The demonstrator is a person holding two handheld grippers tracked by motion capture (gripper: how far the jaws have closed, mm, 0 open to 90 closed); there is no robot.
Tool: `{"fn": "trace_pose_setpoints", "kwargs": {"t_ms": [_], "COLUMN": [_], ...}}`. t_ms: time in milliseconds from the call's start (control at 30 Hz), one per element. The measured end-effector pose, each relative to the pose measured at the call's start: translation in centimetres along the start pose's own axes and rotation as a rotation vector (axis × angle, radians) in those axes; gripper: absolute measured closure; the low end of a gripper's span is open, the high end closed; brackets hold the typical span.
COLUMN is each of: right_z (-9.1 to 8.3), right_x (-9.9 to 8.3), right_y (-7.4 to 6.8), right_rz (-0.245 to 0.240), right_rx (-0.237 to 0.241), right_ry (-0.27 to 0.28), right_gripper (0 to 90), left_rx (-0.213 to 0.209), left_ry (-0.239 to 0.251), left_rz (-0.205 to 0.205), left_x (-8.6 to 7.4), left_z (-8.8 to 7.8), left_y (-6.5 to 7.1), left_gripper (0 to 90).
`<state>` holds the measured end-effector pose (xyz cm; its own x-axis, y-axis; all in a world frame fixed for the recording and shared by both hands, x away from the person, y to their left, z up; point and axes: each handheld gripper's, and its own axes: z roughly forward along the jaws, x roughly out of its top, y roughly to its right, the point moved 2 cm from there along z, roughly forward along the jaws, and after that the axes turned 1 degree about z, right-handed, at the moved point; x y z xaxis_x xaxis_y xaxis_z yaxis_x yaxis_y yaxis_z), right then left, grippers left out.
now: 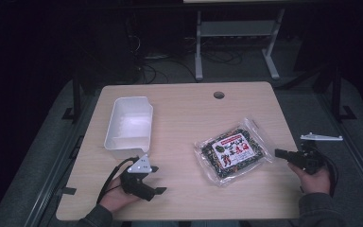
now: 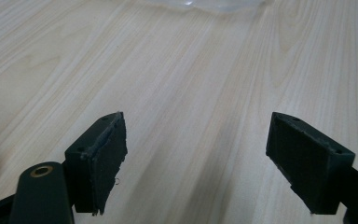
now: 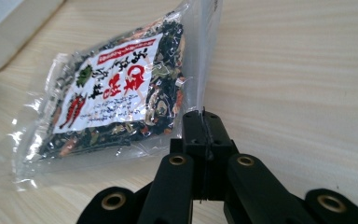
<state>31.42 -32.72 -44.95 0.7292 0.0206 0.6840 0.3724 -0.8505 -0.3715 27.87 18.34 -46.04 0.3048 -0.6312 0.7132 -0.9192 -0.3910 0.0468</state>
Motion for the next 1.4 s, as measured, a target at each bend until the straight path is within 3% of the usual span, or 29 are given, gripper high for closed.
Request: {"fn": "trace_pose_setpoints", "kwargs": {"t_ms": [467, 767, 1100, 1400], "right_z": [-3.0, -4.5, -5.3, -6.4], "right_x": [3.7, 5.8, 7.3, 8.3], "right_y": [-4.8, -8.4, -10.8, -12.5], "right_rz": [-0.169, -0.281, -0.379, -0.463], "right_rx": [0.022, 0.075, 0.134, 0.171], "right_ry": [0.073, 0.109, 0.098, 0.089], "right_gripper": [90.0, 90.0, 90.0, 90.0], "left_rx": [-0.023, -0.035, -0.052, -0.067], "left_ry": [0.019, 0.035, 0.054, 0.079], "left_rz": [0.002, 0.003, 0.009, 0.006], "left_x": [1.1, 2.5, 4.7, 7.4], "left_z": [0.3, 0.7, 1.8, 3.1], "left_y": [0.2, 0.0, -0.4, -1.7], "left_gripper": [19.2, 18.9, 18.2, 18.0]}}
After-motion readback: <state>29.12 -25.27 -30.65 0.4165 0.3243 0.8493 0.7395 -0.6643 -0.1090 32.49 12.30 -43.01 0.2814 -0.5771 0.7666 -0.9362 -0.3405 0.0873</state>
